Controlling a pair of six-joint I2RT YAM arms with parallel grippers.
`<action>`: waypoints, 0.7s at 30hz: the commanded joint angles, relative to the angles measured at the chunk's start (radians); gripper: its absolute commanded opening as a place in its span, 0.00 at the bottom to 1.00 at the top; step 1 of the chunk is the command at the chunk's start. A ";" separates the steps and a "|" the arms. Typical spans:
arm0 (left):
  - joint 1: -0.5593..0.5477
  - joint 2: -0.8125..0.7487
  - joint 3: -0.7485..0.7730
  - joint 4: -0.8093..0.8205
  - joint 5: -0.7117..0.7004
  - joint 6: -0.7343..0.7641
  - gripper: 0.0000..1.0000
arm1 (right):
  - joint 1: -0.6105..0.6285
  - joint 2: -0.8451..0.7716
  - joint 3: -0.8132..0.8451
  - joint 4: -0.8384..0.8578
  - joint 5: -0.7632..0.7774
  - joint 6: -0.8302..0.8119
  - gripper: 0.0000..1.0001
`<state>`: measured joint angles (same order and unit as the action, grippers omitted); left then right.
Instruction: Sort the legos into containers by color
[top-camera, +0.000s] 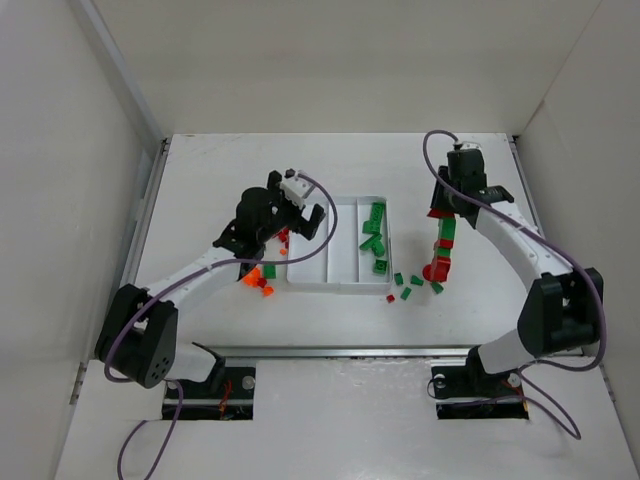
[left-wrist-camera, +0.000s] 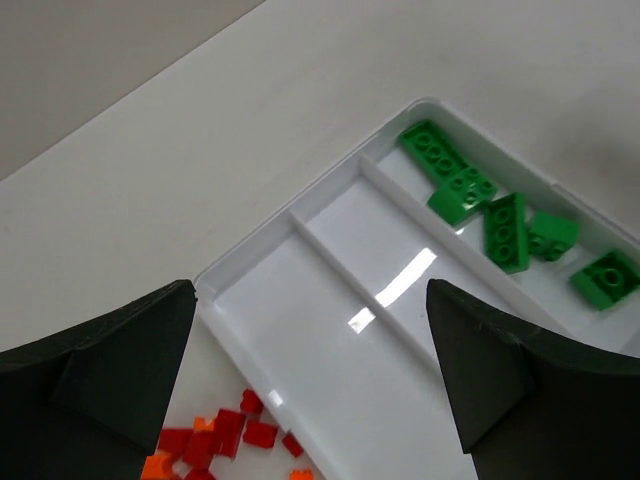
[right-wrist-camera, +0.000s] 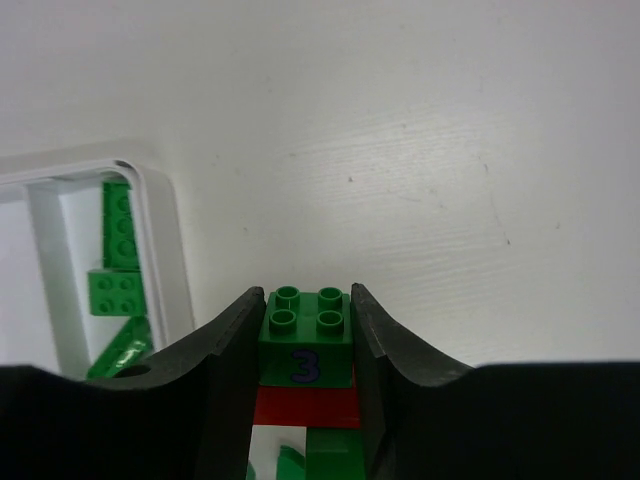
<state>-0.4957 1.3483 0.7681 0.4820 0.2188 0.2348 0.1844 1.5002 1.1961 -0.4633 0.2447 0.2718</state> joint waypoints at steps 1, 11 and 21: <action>-0.003 0.020 0.101 0.037 0.264 0.015 0.99 | 0.039 -0.083 0.060 0.115 0.036 -0.008 0.00; -0.012 0.162 0.250 0.214 0.680 -0.264 0.99 | 0.265 -0.169 0.069 0.301 0.002 -0.008 0.00; -0.067 0.235 0.318 0.388 0.548 -0.548 0.99 | 0.345 -0.147 0.122 0.330 0.013 -0.017 0.00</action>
<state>-0.5545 1.5814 1.0355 0.7376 0.7986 -0.1761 0.5167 1.3617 1.2602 -0.2153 0.2436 0.2638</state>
